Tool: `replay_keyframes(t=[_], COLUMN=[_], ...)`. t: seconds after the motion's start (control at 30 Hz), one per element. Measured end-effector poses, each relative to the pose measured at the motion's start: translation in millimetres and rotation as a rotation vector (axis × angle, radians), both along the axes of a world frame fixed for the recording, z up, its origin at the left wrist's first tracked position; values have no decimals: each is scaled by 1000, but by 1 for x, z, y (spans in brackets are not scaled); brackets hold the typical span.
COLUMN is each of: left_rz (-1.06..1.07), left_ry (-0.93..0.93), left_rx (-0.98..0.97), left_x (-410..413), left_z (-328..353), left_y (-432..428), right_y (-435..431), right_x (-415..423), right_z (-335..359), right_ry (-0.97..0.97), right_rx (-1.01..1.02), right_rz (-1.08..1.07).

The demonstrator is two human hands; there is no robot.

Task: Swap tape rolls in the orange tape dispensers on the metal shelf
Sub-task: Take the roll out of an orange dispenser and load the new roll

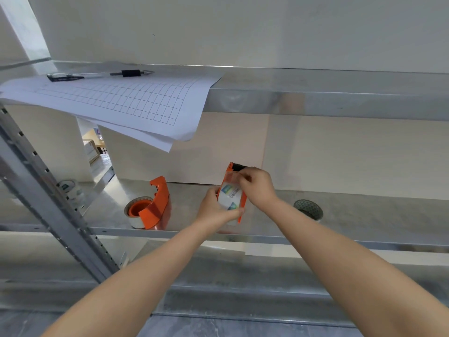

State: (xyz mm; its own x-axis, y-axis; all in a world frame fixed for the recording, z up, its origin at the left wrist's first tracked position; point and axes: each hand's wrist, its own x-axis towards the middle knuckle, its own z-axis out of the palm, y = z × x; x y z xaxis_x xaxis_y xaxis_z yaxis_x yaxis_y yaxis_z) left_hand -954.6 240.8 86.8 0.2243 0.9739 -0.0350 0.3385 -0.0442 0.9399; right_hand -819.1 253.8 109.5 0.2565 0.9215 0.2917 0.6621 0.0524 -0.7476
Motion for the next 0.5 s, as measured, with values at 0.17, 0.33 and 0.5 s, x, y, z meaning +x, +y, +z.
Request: replay_keyframes(t=[0.17, 0.33, 0.5], left_rz=[4, -12, -18], left_ry=[-52, 10, 1], left_rx=[-46, -12, -51], left_x=[-2, -11, -15], left_z=[0, -10, -17], left_y=[-5, -19, -28], right_y=[8, 21, 24], right_x=[1, 22, 25], right_z=[5, 24, 29], right_ry=[-41, 235, 364], right_rx=[-64, 43, -60], right_rz=[10, -152, -142])
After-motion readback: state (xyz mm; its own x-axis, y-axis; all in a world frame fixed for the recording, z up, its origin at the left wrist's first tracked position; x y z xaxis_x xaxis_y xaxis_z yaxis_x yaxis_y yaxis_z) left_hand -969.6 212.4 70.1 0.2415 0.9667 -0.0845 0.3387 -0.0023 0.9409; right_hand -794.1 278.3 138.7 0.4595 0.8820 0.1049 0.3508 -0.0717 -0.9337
